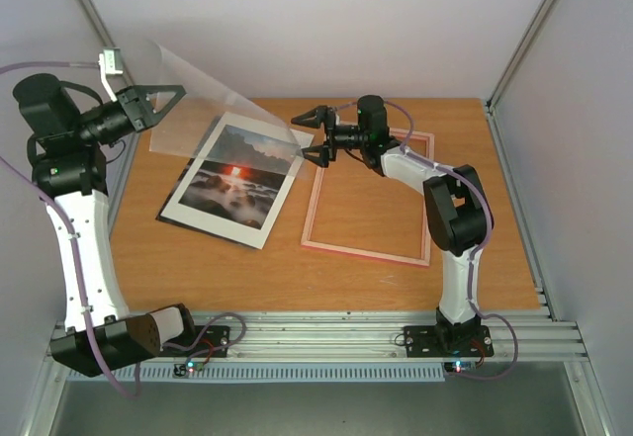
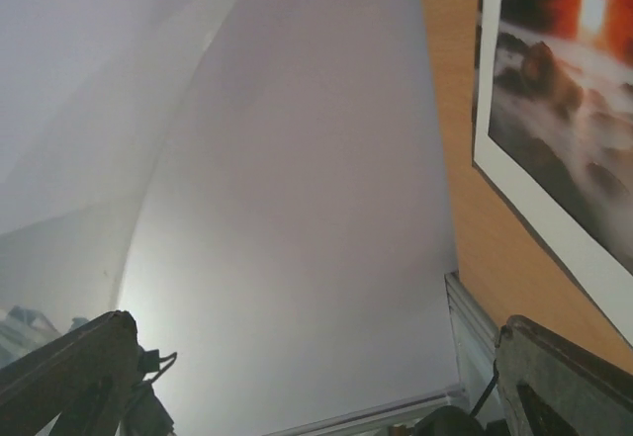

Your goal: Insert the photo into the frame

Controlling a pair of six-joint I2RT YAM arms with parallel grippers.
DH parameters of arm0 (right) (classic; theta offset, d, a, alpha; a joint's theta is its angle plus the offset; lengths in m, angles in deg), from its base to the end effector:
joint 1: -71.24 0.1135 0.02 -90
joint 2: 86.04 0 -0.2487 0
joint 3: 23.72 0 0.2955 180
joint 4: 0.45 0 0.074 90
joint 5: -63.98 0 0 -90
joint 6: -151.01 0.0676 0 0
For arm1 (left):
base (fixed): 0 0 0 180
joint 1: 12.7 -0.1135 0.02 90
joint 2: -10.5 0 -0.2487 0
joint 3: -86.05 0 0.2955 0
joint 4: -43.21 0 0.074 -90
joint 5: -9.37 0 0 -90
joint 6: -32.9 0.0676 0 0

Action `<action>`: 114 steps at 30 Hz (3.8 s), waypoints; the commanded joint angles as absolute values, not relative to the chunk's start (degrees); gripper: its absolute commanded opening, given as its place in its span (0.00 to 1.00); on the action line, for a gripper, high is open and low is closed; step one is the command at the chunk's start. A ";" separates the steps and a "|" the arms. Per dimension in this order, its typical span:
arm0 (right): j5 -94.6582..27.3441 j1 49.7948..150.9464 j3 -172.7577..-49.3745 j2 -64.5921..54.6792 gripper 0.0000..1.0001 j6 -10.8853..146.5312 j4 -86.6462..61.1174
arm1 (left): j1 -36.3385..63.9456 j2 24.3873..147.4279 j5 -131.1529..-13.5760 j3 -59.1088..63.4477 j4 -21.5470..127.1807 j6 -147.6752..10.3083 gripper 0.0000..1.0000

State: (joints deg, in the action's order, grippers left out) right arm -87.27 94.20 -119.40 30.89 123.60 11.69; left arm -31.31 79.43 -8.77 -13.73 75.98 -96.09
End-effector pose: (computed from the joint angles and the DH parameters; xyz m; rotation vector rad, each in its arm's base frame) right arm 0.4494 0.2548 0.2113 -0.2559 2.0960 1.9105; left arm 0.2852 0.0282 0.4939 0.1880 1.7244 -1.2562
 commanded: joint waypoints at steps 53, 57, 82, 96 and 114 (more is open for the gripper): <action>-77.96 80.33 -112.79 26.19 0.01 62.29 -29.81 | -29.91 82.92 -40.50 -0.93 104.91 -58.73 0.99; -77.21 77.36 -110.30 25.19 0.01 62.24 -28.60 | -29.91 84.61 -39.63 1.28 102.19 -58.67 0.99; -72.04 66.54 -103.89 24.52 0.01 63.60 -21.28 | -29.82 91.27 -39.84 1.83 97.03 -58.98 0.99; -67.99 65.78 -104.18 24.39 0.01 58.39 -24.93 | -29.83 93.69 -39.76 0.57 96.58 -59.35 0.99; -65.66 64.13 -103.99 22.67 0.01 54.79 -28.66 | -29.83 95.34 -39.41 -0.08 95.96 -59.92 0.99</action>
State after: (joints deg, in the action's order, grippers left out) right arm -67.01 64.85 -104.34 25.20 56.71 -27.57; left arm -29.95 94.79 -39.94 1.83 98.34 -59.89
